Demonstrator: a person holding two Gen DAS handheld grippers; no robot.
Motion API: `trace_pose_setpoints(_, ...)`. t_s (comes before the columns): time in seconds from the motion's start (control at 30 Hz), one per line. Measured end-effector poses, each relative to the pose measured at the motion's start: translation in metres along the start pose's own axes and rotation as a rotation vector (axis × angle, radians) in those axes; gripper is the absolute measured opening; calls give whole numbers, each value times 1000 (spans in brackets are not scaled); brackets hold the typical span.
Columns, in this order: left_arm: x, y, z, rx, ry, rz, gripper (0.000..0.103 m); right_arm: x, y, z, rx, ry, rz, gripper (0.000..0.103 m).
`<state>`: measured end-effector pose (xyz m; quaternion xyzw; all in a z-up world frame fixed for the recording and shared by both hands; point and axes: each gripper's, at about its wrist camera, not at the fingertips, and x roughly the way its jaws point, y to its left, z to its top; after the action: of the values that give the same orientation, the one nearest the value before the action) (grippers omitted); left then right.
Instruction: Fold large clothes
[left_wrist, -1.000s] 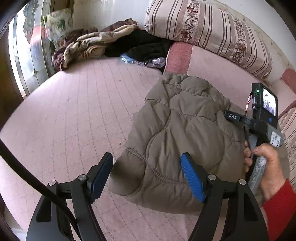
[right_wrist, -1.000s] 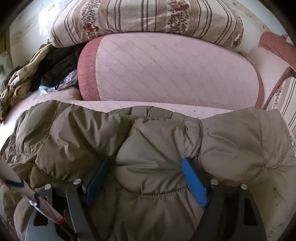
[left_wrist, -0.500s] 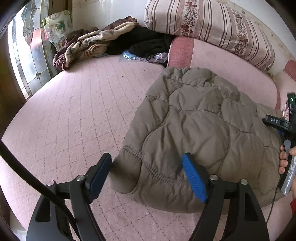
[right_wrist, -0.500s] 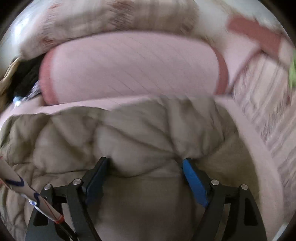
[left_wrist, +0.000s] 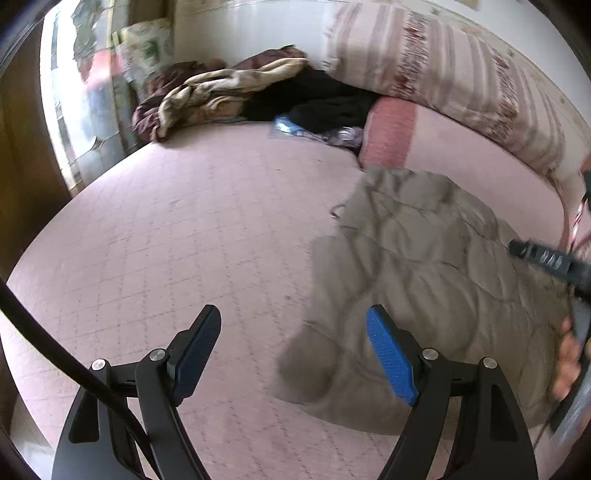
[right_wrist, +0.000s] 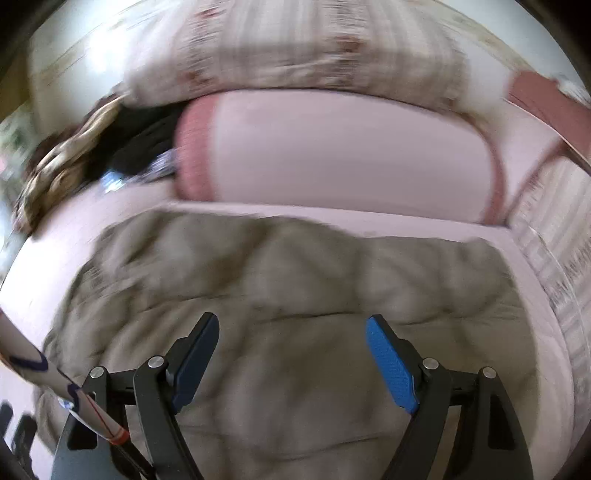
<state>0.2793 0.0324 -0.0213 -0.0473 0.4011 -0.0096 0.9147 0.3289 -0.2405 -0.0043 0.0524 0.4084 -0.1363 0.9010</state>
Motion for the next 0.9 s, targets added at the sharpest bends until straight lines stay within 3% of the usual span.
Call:
trace_pose_setpoints(0.1, 5, 18, 7, -31, 17, 19, 80, 16, 45, -11, -77, 20, -2, 86)
trace_pose_setpoints(0.27, 15, 42, 14, -99, 42, 53, 80, 47, 83, -26, -161, 29, -124, 89)
trace_pose_setpoints(0.33, 15, 46, 15, -114, 44, 49, 80, 38, 82, -19, -139, 41, -117, 89)
trace_pose_setpoints(0.47, 12, 48, 16, -115, 29, 58, 80, 3, 78, -20, -90, -5, -19, 88)
trace_pose_setpoints(0.57, 13, 46, 14, -112, 36, 56, 80, 3, 93, -28, -140, 2, -17, 88)
trace_pose_setpoints(0.7, 10, 43, 13, -98, 19, 79, 80, 30, 104, -36, -202, 26, -78, 91)
trace_pose_setpoints(0.8, 6, 42, 12, -93, 6, 84, 80, 16, 91, -28, -153, 27, -39, 91)
trace_pose_setpoints(0.9, 6, 40, 10, -89, 10, 80, 80, -2, 66, -29, -146, -14, -58, 91)
